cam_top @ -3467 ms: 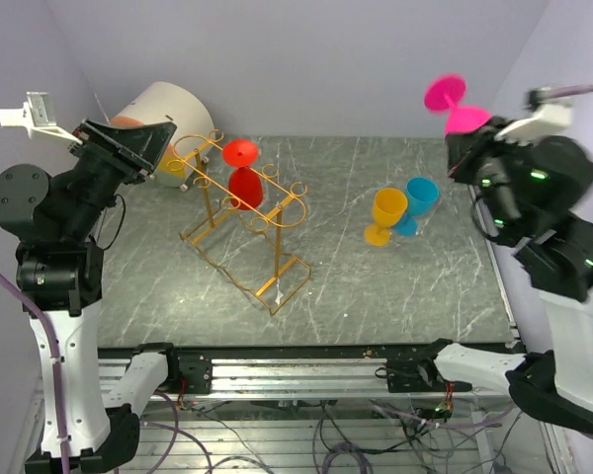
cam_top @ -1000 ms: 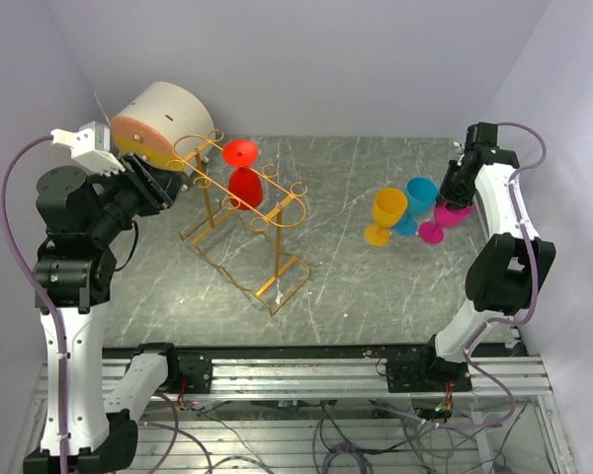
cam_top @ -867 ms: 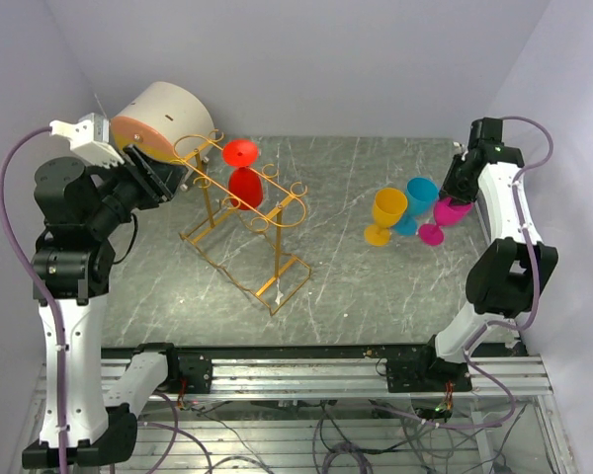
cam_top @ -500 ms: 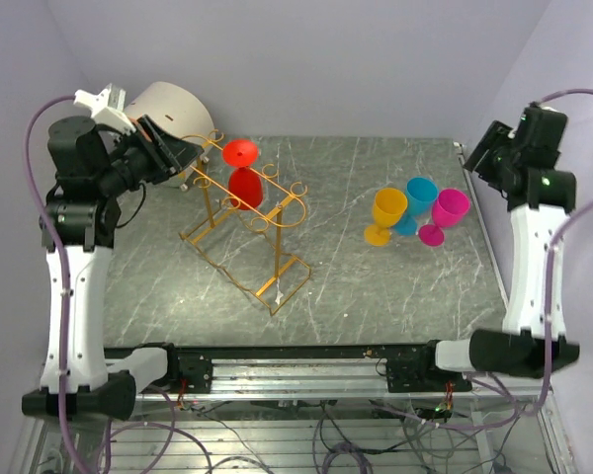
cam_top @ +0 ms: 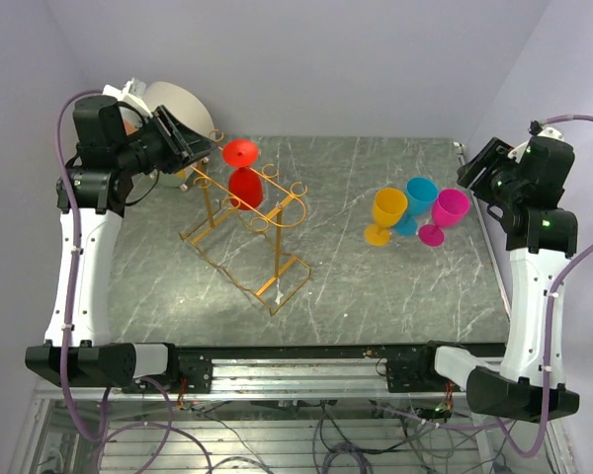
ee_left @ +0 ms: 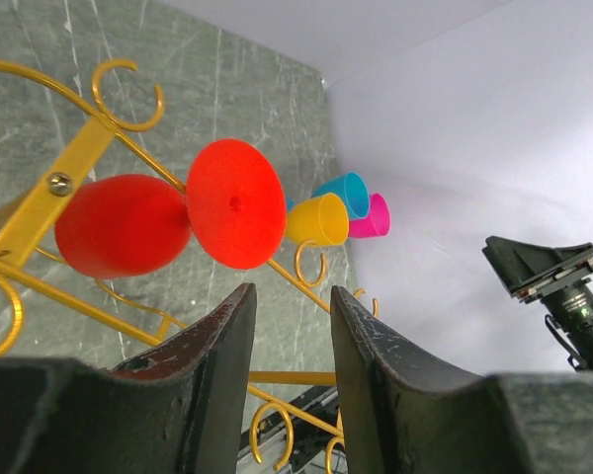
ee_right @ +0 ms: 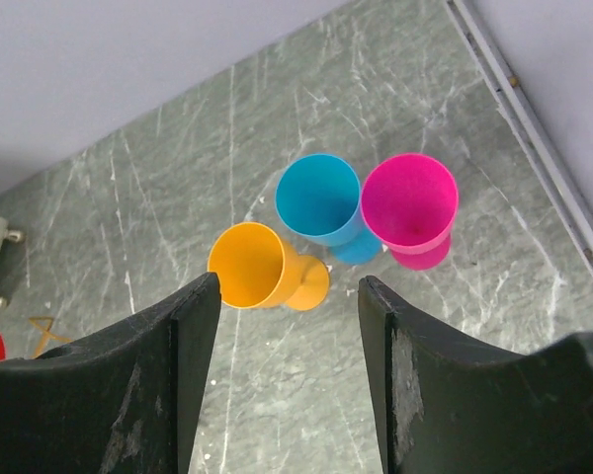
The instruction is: Take the wine glass off the wine glass rack
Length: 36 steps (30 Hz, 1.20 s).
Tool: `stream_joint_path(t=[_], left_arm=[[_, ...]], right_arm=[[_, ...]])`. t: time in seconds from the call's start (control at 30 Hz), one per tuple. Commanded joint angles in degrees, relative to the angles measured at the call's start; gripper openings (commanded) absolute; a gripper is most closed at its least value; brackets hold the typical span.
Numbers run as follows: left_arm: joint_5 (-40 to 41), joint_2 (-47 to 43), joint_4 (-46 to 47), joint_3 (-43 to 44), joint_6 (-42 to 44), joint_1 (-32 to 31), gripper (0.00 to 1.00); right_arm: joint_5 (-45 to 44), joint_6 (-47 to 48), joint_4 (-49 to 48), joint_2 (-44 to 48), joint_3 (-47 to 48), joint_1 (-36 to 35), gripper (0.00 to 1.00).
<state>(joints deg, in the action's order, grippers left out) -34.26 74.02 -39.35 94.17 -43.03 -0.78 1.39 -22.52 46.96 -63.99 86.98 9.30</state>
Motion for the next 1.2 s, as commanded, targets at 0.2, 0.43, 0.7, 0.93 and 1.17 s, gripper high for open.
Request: stream_joint_path(t=[0.2, 0.43, 0.7, 0.93, 1.17], left_arm=[[6.26, 4.54, -6.95, 4.52, 1.81, -6.25, 0.45], [11.56, 5.74, -11.2, 6.4, 3.63, -6.51, 0.45], [13.46, 6.11, -9.44, 5.1, 2.82, -6.61, 0.44], [11.7, 7.69, -6.32, 5.28, 1.36, -6.61, 0.47], [9.88, 9.42, -5.03, 4.73, 0.41, -6.61, 0.51]], right_arm=[[2.91, -0.1, -2.51, 4.11, 1.75, -1.33, 0.57], [3.01, -0.03, -2.69, 5.22, 1.79, -1.92, 0.56], [4.44, 0.01, -3.43, 5.57, 1.57, -2.0, 0.55], [5.21, 0.12, -3.63, 5.36, 1.57, -2.11, 0.54], [5.76, 0.12, -3.89, 5.14, 1.44, -2.33, 0.53]])
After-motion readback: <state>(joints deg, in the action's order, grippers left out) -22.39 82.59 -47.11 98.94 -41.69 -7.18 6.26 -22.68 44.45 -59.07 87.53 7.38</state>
